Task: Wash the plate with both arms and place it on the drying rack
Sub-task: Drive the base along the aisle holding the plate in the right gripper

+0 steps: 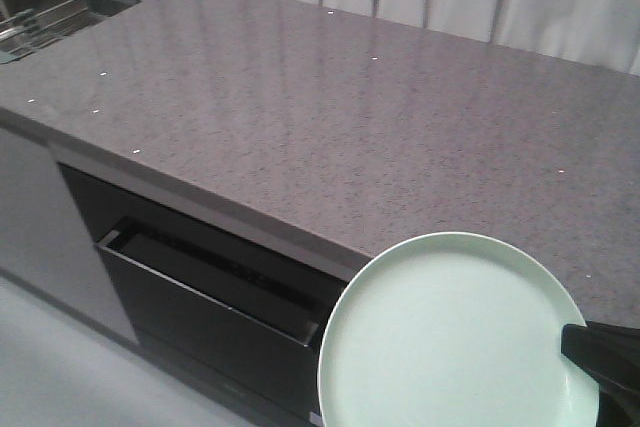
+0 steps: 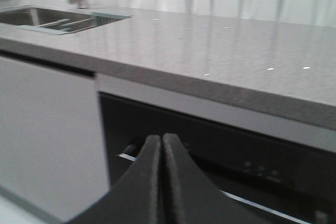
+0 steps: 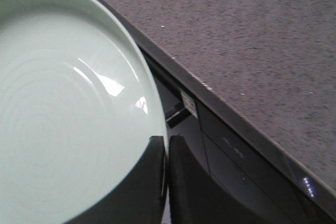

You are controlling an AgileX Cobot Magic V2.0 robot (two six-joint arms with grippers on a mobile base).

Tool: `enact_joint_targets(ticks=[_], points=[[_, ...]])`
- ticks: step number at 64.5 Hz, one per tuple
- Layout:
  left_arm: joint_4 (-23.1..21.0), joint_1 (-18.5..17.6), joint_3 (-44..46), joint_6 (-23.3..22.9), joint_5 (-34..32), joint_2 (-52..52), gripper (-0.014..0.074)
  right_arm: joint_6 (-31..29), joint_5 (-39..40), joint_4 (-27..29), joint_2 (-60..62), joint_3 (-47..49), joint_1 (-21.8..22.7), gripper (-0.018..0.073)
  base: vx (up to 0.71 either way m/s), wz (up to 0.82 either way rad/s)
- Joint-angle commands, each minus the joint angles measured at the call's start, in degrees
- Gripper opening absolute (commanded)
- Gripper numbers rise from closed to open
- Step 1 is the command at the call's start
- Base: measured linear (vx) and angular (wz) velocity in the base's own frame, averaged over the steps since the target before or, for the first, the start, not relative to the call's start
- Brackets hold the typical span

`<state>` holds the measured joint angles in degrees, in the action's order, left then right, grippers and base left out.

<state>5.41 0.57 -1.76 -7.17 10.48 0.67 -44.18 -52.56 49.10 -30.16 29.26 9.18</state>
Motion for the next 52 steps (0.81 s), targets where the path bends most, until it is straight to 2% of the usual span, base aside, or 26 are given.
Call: enact_joint_targets(ticks=[1,52], points=[[-0.4,-0.3,1.7,-0.4,-4.1,0.7,-0.0006,0.0,1.8,3.0,-0.2,1.6,0.2,-0.0001,-0.16,0.63],[-0.4,-0.3,1.7,-0.4,-4.1,0.7,-0.0006,0.0,1.9,3.0,-0.2,1.6,0.2,-0.0001,-0.14,0.65]])
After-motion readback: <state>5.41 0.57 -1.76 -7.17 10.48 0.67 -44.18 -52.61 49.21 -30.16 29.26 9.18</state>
